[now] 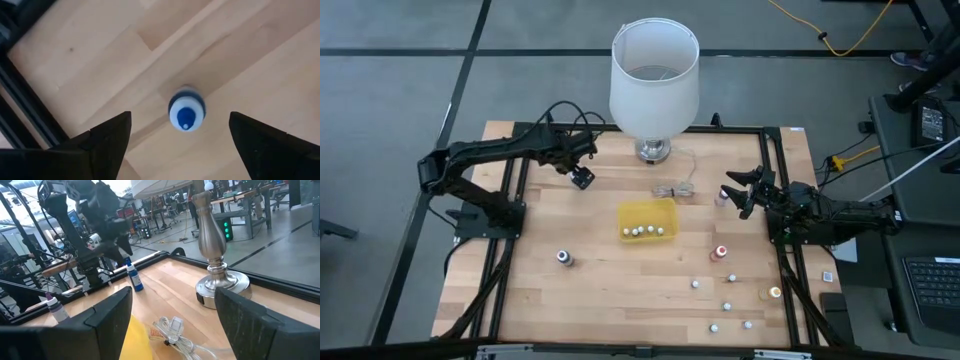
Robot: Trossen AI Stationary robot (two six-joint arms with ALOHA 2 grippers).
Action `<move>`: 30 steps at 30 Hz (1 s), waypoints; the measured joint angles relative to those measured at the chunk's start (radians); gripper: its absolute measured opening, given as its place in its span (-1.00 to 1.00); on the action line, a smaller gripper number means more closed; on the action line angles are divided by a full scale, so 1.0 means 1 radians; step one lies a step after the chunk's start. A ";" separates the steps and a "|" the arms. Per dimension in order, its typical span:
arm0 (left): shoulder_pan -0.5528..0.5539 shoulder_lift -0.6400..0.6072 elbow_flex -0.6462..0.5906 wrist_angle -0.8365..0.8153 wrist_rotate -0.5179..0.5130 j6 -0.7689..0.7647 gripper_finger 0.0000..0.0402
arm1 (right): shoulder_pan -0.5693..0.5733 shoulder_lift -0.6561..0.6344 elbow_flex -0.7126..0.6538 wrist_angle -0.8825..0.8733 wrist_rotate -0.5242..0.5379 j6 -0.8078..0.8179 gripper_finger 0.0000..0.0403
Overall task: Pick & Place food coloring
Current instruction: Put the large blue food coloring bottle into the yellow bin
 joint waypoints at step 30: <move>0.024 0.026 -0.087 0.130 0.073 0.042 0.49 | 0.000 0.000 0.000 0.000 0.000 0.000 0.41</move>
